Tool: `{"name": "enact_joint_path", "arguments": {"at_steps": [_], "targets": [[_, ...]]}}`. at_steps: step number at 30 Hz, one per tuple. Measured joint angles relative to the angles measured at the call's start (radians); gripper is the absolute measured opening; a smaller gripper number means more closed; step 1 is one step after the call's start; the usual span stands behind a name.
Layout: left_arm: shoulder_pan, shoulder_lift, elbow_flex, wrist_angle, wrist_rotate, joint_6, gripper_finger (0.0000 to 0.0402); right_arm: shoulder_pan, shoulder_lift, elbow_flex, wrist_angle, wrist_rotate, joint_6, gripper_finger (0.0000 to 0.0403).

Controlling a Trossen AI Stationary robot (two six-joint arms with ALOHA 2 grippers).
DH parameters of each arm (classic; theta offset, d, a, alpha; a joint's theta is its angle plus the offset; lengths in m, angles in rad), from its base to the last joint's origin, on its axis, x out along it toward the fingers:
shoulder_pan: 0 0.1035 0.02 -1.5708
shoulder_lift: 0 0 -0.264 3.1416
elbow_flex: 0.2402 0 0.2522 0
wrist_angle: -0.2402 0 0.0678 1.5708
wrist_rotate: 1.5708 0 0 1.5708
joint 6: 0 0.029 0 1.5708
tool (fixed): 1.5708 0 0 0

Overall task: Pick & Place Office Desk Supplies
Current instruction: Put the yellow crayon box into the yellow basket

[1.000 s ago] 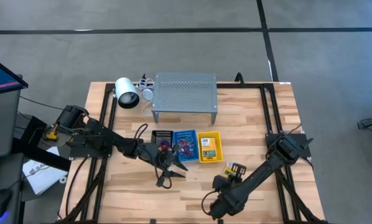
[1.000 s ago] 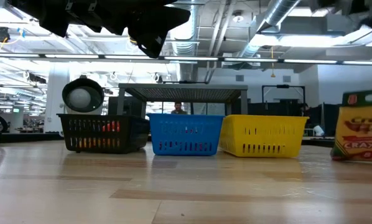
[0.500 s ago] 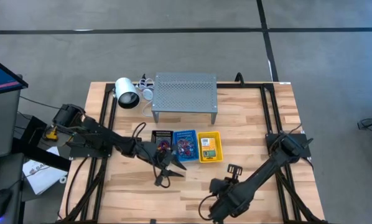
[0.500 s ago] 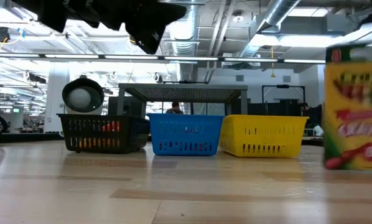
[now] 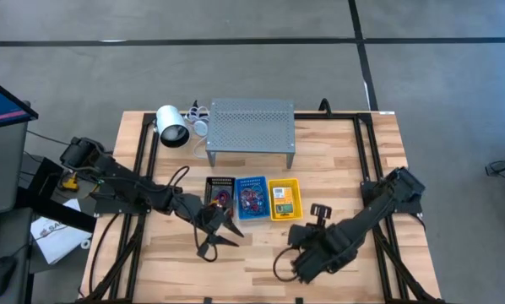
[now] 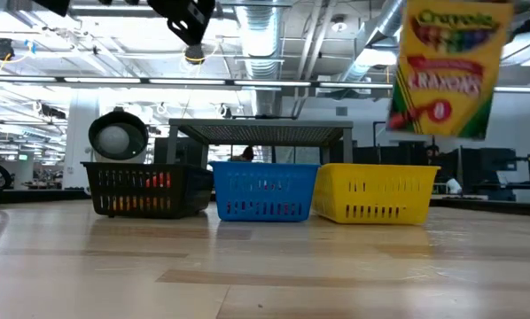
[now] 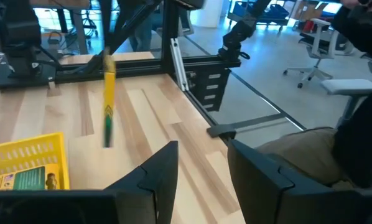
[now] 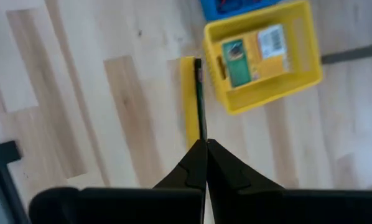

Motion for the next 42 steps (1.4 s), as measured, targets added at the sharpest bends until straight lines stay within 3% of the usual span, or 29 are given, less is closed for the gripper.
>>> {"name": "enact_joint_path", "arguments": {"at_steps": [9,21,28,42], "targets": [[-0.018,-0.026,0.0,-0.037,-0.001,0.003,0.0136,-0.123,-0.033,0.0,0.0,0.061,-0.22,0.0],[-0.018,-0.026,0.0,-0.064,-0.001,0.003,0.0136,-0.265,-0.033,0.0,0.0,0.234,-0.485,0.0],[-0.018,-0.026,0.0,-0.076,-0.001,0.001,0.0136,-0.326,-0.034,-0.019,0.0,0.298,-0.553,0.0],[-0.018,-0.025,0.0,-0.112,-0.001,-0.004,0.0136,-0.351,-0.034,-0.222,0.051,0.317,-0.546,0.0]]}}
